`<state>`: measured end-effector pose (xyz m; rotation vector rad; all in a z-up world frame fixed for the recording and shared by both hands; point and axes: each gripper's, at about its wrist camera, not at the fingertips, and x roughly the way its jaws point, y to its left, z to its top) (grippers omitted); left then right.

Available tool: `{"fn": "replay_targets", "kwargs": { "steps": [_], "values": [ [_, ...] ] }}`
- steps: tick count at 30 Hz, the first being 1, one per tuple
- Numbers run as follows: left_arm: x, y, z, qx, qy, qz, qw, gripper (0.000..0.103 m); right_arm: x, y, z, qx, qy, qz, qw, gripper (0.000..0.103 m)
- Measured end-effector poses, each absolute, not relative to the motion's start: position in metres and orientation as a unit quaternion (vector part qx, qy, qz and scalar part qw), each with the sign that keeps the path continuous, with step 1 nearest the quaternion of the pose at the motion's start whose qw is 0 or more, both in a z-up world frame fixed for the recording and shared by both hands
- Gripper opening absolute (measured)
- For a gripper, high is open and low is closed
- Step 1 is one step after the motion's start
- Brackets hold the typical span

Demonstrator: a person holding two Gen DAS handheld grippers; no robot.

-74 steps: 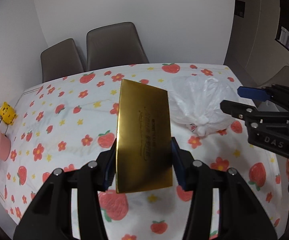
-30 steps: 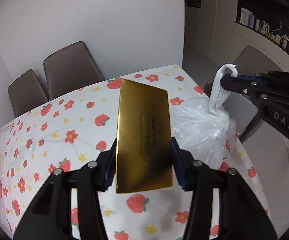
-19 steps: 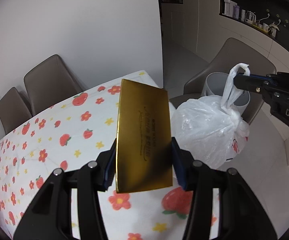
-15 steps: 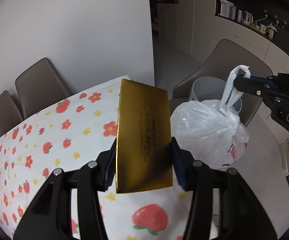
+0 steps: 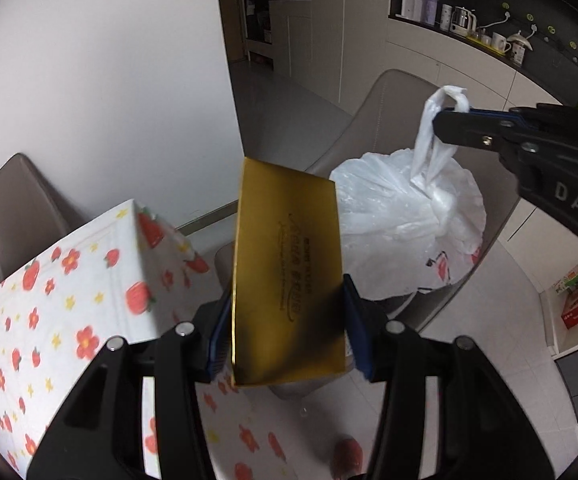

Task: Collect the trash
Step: 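Carry the gold card and white bag over to the grey bin, then open both tools to drop the card and bag into the bin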

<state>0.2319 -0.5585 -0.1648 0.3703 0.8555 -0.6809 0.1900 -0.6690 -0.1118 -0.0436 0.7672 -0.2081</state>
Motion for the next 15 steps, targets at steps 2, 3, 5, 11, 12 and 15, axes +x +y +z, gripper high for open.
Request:
{"fn": "replay_targets", "kwargs": {
  "steps": [2, 3, 5, 11, 12, 15],
  "values": [
    [0.236, -0.569, -0.166, 0.181, 0.403, -0.323, 0.837, 0.049, 0.198, -0.682, -0.116, -0.015, 0.375, -0.104, 0.921, 0.002],
    [0.239, -0.574, -0.168, 0.186, 0.402, -0.323, 0.836, 0.049, 0.203, -0.687, -0.120, -0.012, 0.377, -0.105, 0.920, 0.002],
    [0.243, -0.581, -0.170, 0.191, 0.403, -0.322, 0.835, 0.049, 0.211, -0.697, -0.126, -0.006, 0.385, -0.107, 0.917, 0.002],
    [0.254, -0.594, -0.181, 0.203, 0.413, -0.317, 0.829, 0.049, 0.216, -0.706, -0.143, 0.014, 0.388, -0.111, 0.915, 0.053],
    [0.255, -0.595, -0.183, 0.205, 0.415, -0.317, 0.828, 0.049, 0.215, -0.707, -0.145, 0.018, 0.386, -0.111, 0.916, 0.054],
    [0.258, -0.599, -0.188, 0.209, 0.419, -0.317, 0.825, 0.049, 0.214, -0.712, -0.148, 0.023, 0.389, -0.112, 0.914, 0.054]
  ]
}}
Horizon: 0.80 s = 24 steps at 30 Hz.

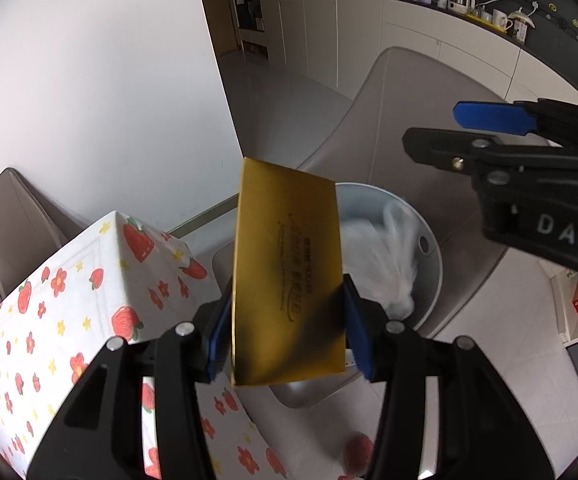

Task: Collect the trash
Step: 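Open both tools to drop the card and bag into the bin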

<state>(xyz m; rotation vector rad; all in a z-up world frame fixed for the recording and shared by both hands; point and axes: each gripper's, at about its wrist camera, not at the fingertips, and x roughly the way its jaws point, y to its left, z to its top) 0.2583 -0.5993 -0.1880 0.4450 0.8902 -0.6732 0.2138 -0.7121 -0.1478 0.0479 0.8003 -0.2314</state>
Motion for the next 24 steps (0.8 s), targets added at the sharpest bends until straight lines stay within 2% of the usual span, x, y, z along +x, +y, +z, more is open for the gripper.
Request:
{"fn": "replay_targets", "kwargs": {
  "steps": [13, 14, 15, 17, 24],
  "values": [
    [0.255, -0.636, -0.195, 0.212, 0.419, -0.345, 0.813, 0.052, 0.195, -0.735, -0.146, 0.031, 0.388, -0.142, 0.910, 0.054],
    [0.256, -0.638, -0.196, 0.210, 0.421, -0.345, 0.812, 0.053, 0.193, -0.736, -0.145, 0.032, 0.387, -0.144, 0.910, 0.054],
    [0.256, -0.640, -0.196, 0.208, 0.424, -0.344, 0.812, 0.063, 0.190, -0.739, -0.145, 0.033, 0.386, -0.148, 0.910, 0.054],
    [0.253, -0.642, -0.194, 0.205, 0.418, -0.342, 0.816, 0.073, 0.186, -0.742, -0.145, 0.034, 0.386, -0.152, 0.909, 0.054],
    [0.246, -0.639, -0.188, 0.210, 0.412, -0.342, 0.818, 0.073, 0.173, -0.741, -0.145, 0.040, 0.386, -0.156, 0.908, 0.054]
  ]
}}
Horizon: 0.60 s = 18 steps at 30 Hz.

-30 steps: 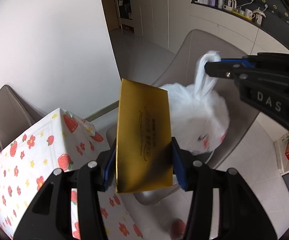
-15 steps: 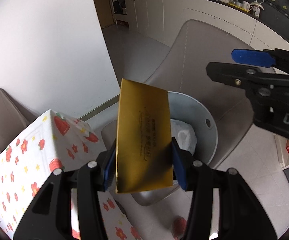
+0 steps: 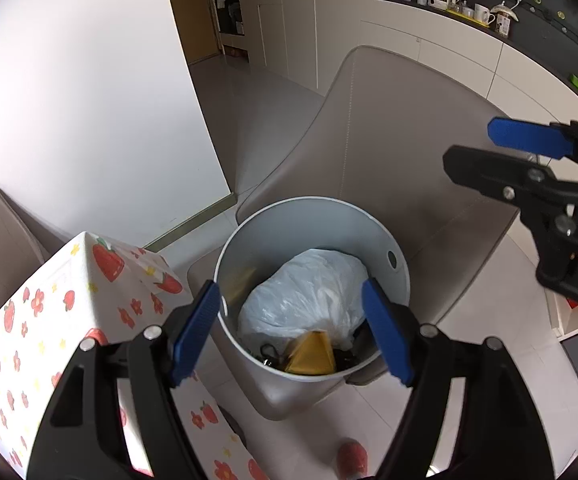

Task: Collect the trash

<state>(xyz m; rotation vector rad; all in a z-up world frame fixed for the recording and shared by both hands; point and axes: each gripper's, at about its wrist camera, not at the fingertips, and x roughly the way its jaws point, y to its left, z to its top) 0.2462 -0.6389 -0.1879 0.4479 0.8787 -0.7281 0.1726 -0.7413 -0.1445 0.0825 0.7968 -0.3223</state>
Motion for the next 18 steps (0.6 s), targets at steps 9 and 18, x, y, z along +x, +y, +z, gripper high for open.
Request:
{"fn": "replay_targets", "kwargs": {
  "steps": [9, 18],
  "values": [
    [0.237, -0.589, -0.172, 0.184, 0.424, -0.298, 0.835, 0.077, 0.159, -0.703, -0.140, 0.031, 0.392, -0.110, 0.913, 0.054],
    [0.210, -0.506, -0.143, 0.146, 0.429, -0.229, 0.861, 0.077, 0.151, -0.629, -0.120, -0.002, 0.392, -0.030, 0.919, 0.056]
  ]
}}
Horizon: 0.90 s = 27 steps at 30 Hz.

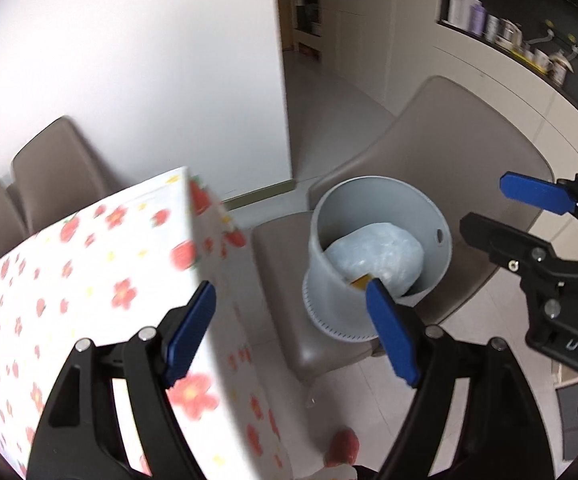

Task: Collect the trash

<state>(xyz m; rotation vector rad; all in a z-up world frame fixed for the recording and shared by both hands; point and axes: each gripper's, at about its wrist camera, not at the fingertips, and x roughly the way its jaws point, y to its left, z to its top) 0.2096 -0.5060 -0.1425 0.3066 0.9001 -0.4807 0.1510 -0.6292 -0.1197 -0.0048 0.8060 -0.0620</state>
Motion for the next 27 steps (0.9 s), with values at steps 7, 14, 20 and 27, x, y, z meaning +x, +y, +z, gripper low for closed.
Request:
{"fn": "replay_targets", "kwargs": {
  "steps": [7, 14, 20, 27],
  "values": [
    [0.183, -0.420, -0.126, 0.111, 0.441, -0.152, 0.878, 0.079, 0.144, -0.550, -0.106, -0.014, 0.396, 0.051, 0.917, 0.062],
    [0.147, -0.310, -0.111, 0.065, 0.458, -0.074, 0.884, 0.080, 0.126, -0.451, -0.090, -0.033, 0.392, 0.128, 0.910, 0.065],
    [0.100, -0.207, -0.092, 0.042, 0.461, -0.012, 0.886, 0.085, 0.097, -0.363, -0.073, -0.037, 0.395, 0.148, 0.906, 0.067],
    [0.040, -0.107, -0.069, 0.050, 0.450, 0.039, 0.891, 0.086, 0.055, -0.283, -0.054, -0.028, 0.391, 0.155, 0.907, 0.069]
  ]
}}
